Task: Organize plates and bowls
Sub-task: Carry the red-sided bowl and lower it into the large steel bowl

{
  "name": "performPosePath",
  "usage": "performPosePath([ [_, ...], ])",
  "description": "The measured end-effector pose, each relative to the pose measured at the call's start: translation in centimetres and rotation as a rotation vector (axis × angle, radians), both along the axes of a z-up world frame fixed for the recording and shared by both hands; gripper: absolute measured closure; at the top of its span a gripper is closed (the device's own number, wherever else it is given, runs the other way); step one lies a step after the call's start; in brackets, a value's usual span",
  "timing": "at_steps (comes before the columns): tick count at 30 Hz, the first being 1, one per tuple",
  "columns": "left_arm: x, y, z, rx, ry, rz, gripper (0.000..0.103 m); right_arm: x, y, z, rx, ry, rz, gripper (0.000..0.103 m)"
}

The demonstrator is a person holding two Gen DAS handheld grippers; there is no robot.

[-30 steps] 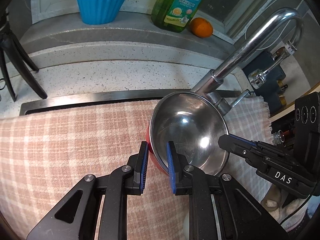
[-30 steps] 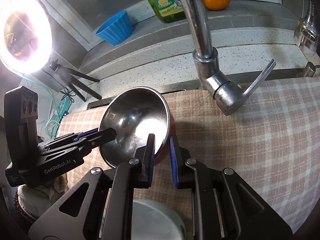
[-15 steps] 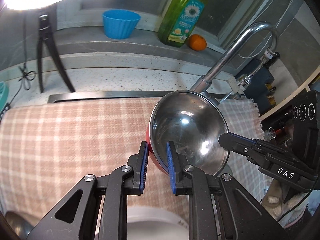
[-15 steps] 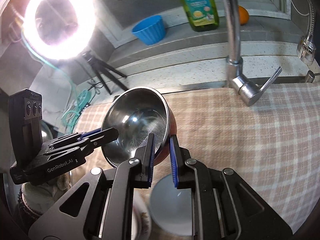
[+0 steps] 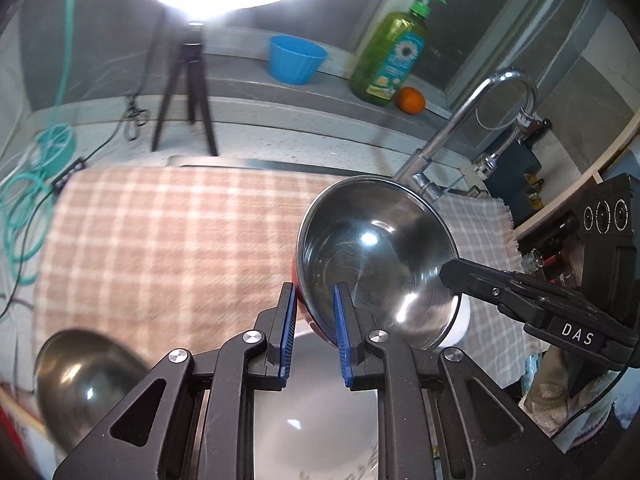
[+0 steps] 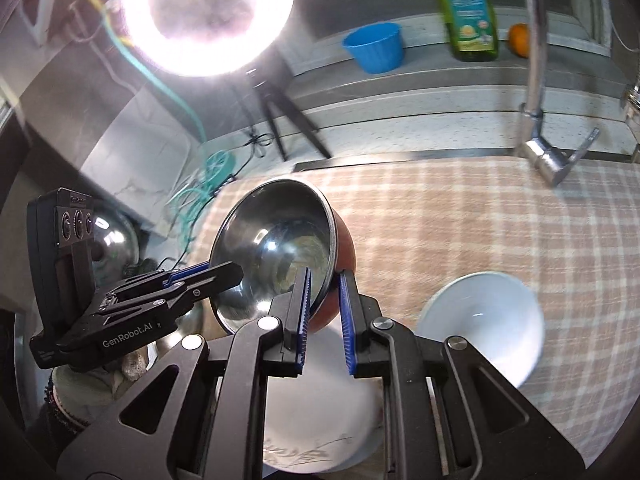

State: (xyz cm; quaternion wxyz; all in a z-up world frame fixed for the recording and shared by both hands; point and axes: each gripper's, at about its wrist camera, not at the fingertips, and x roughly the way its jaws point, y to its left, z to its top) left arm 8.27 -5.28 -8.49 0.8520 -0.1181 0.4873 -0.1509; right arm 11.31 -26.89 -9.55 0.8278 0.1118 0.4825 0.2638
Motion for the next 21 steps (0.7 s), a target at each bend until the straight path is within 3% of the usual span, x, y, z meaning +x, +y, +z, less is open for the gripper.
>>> performPosePath([
  [21,-7.8,12.3,-0.2,0.012,0.017,0.239,0.086,-4.2,14.4,-1.0,0.003,0.021,0.273,0.088],
])
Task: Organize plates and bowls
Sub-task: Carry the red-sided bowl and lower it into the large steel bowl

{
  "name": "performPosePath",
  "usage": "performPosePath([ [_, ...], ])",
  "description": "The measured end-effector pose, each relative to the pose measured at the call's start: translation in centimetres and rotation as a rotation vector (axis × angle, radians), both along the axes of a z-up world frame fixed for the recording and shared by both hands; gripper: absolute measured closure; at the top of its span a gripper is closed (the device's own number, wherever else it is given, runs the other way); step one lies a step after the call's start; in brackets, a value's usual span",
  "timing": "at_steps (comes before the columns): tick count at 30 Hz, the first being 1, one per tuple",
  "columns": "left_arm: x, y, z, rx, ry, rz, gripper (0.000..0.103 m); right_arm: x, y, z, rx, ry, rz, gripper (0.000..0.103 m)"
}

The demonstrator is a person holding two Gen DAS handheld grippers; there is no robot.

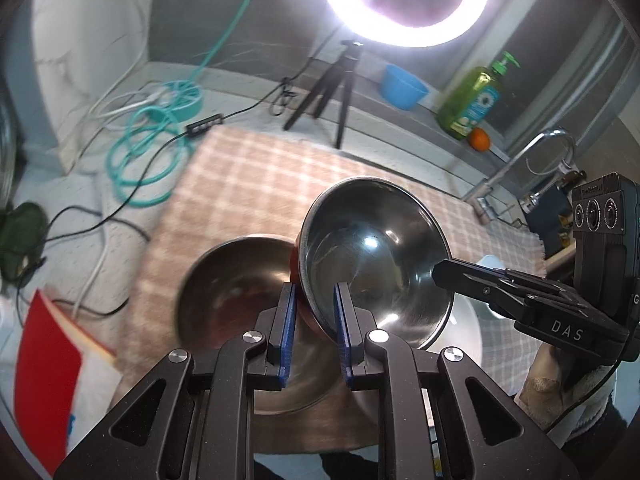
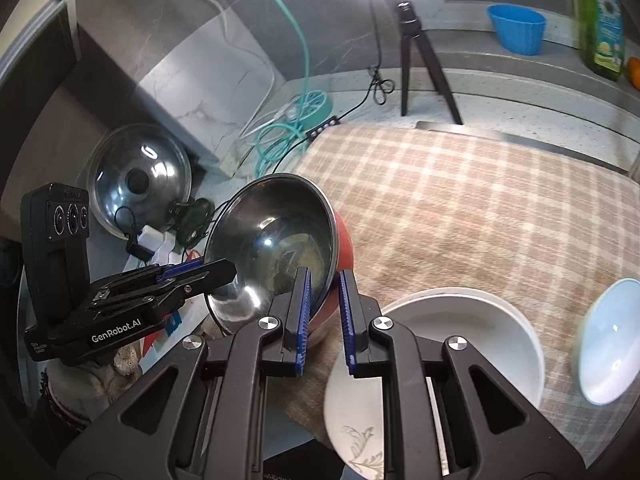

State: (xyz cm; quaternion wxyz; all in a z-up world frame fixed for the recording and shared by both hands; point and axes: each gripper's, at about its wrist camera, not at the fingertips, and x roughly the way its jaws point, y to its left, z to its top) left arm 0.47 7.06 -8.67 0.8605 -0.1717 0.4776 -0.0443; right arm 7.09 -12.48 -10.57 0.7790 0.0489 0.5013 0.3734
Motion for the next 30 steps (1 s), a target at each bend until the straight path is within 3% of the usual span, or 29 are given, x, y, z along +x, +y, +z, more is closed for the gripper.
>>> performPosePath([
  [13,-1.9,3.4,-2.8,-0.002,0.070,0.057,0.086,-1.2,5.4,-3.3,-0.096,0.038,0.099,0.088],
  [30,-1.5,3.8,-5.1,0.025,0.135,0.032,0.086,-0.8,7.4,-5.6,-0.181,0.060,0.125,0.088],
])
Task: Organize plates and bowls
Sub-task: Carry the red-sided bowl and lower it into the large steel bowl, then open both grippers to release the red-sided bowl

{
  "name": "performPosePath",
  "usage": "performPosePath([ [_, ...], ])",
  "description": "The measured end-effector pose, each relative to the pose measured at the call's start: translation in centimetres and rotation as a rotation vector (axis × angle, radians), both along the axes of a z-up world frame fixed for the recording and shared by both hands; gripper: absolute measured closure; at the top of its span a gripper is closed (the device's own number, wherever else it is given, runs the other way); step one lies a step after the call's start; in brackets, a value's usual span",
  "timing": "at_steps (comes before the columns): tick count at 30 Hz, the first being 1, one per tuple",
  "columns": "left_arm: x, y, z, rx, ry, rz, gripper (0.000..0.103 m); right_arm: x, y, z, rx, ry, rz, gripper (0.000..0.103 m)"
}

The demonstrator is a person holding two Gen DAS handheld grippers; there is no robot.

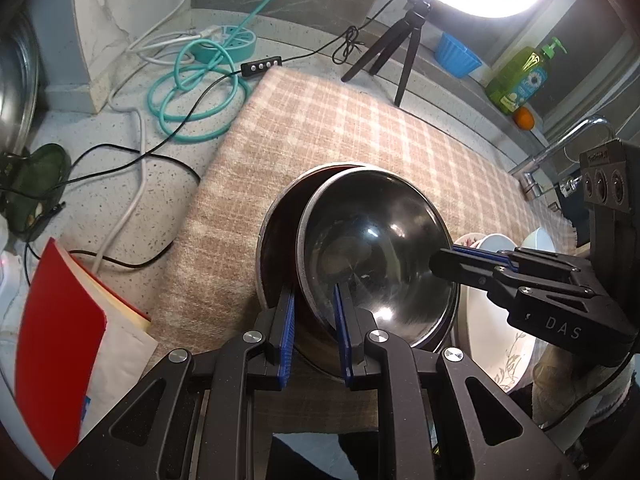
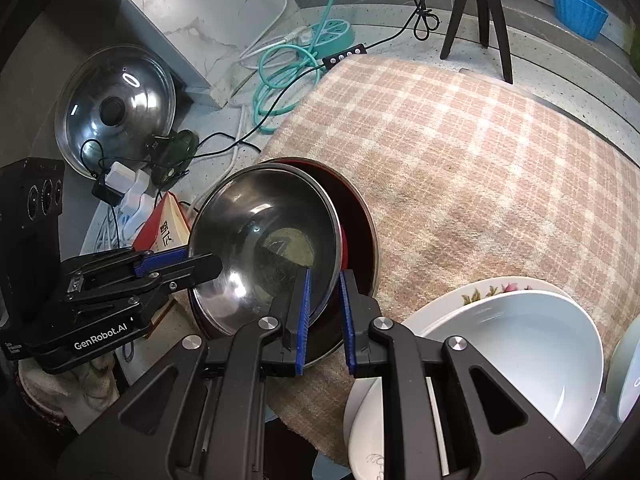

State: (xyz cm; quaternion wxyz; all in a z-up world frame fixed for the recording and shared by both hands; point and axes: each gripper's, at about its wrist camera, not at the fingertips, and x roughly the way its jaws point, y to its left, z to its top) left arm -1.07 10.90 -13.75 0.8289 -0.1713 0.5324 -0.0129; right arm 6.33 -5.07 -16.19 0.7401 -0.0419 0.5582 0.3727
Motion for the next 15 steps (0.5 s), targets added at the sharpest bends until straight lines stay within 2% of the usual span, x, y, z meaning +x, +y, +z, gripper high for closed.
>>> performPosePath([
  [15,0.47,-0.04,-0.46,0.016,0.018,0.004,0.086,0.27,0.54,-0.66,-0.027,0.004,0.013,0.086],
])
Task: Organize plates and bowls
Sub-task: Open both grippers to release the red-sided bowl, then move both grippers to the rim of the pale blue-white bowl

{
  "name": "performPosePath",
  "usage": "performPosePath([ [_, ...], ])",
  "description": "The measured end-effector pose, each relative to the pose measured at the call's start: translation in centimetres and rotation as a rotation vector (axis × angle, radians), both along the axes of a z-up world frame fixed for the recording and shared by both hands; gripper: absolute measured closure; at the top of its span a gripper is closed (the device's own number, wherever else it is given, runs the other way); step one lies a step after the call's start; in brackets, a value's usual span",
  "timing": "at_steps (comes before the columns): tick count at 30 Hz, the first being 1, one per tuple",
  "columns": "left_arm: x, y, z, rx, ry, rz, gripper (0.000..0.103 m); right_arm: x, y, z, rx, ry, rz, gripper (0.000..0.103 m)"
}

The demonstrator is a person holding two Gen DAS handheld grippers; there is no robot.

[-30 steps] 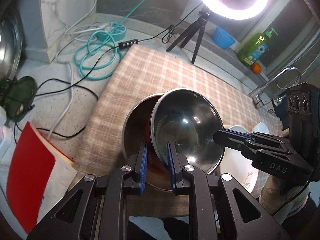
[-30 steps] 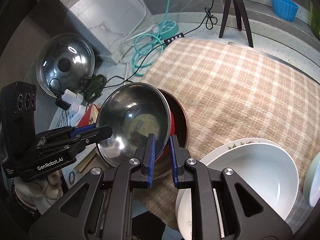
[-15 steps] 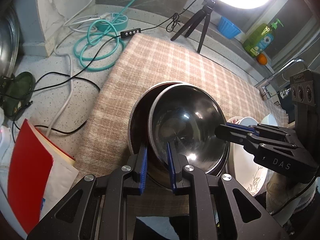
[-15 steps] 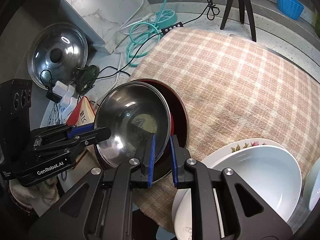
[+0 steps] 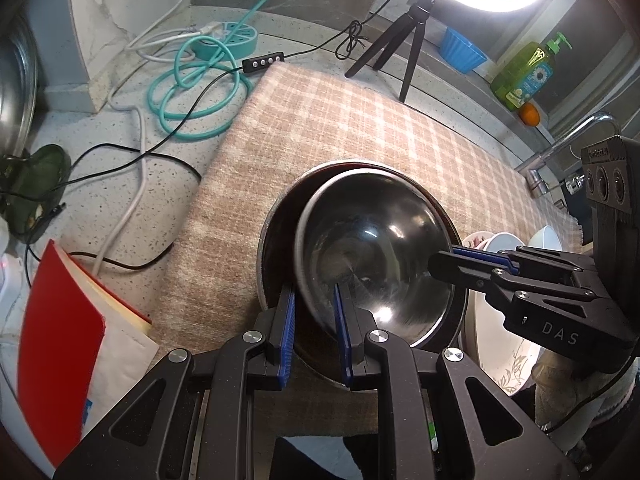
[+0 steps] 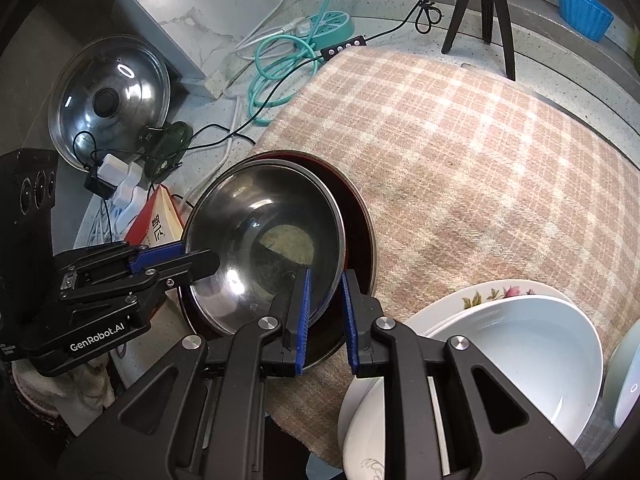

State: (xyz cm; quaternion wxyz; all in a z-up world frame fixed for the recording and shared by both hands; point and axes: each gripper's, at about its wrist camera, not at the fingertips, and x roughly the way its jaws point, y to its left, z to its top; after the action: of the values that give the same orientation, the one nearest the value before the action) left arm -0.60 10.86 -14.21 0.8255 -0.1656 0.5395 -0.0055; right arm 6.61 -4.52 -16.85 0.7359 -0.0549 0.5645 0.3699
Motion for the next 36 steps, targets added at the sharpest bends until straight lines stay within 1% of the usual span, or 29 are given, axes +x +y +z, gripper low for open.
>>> performPosePath([
  [2,0.1,0.1,0.0,-0.004,0.001,0.002,0.086,0.1,0.0,0.0,-0.001,0.001,-0.003,0.085],
  [4,0.1,0.1,0.1,-0.001,-0.001,-0.002,0.086,0.2,-0.1,0.0,0.013,0.008,-0.004,0.080],
  [7,0.0,0.0,0.2,0.006,-0.005,-0.003,0.086,0.1,-0.1,0.4,0.033,0.001,0.001,0.067],
  [8,0.1,-0.1,0.3,0.009,-0.006,-0.002,0.086,0.1,-0.1,0.6,0.039,-0.004,0.005,0.060],
  [9,0.1,-0.1,0.3,0.010,-0.007,-0.001,0.085,0.1,-0.1,0.7,0.043,-0.009,0.009,0.057],
  [10,0.1,0.0,0.4,0.006,-0.007,0.001,0.081,0.0,0.0,0.9,0.046,-0.015,0.009,0.057],
  [12,0.0,0.1,0.6,0.003,-0.015,0.004,0.077,0.1,-0.1,1.1,0.061,-0.013,0.007,0.055],
  [14,-0.1,0.1,1.0,0.002,-0.024,0.004,0.077,0.1,-0.4,1.5,0.082,-0.014,0.001,0.053],
  [15,-0.1,0.1,1.2,0.005,-0.028,0.003,0.076,0.1,-0.6,1.7,0.093,-0.015,-0.003,0.049],
  [16,-0.2,0.1,1.5,0.010,-0.034,0.003,0.073,0.2,-0.8,1.9,0.106,-0.015,-0.006,0.046],
  [17,-0.2,0.0,1.7,0.013,-0.039,0.003,0.069,0.2,-1.1,2.2,0.119,-0.017,-0.012,0.041],
  [18,-0.3,0.0,2.0,0.017,-0.047,0.003,0.059,0.2,-1.5,2.5,0.135,-0.020,-0.018,0.034],
  [19,-0.4,-0.1,2.3,0.025,-0.055,0.003,0.050,0.3,-1.9,2.9,0.148,-0.026,-0.025,0.030],
  [20,-0.4,-0.1,2.7,0.039,-0.061,0.005,0.044,0.3,-2.3,3.3,0.157,-0.035,-0.033,0.021],
  [21,-0.4,-0.2,3.0,0.053,-0.065,0.009,0.034,0.3,-2.6,3.6,0.165,-0.044,-0.042,0.013],
  [22,-0.4,-0.3,3.2,0.069,-0.070,0.016,0.029,0.4,-3.1,3.9,0.170,-0.054,-0.053,0.011],
  [23,-0.4,-0.3,3.5,0.084,-0.074,0.021,0.029,0.5,-3.6,4.3,0.176,-0.064,-0.067,0.009],
  [26,0.0,-0.6,4.0,0.103,-0.084,0.018,0.029,0.9,-5.1,5.1,0.180,-0.075,-0.113,0.009],
  [29,0.3,-1.2,4.6,0.099,-0.103,0.010,0.029,1.3,-7.0,6.0,0.196,-0.074,-0.159,0.009],
  [33,0.6,-2.5,5.4,0.094,-0.134,-0.004,0.029,1.8,-10.3,7.4,0.209,-0.108,-0.230,0.008],
  [36,1.1,-4.0,5.9,0.082,-0.153,-0.037,0.029,1.9,-13.0,8.3,0.206,-0.141,-0.284,0.008],
])
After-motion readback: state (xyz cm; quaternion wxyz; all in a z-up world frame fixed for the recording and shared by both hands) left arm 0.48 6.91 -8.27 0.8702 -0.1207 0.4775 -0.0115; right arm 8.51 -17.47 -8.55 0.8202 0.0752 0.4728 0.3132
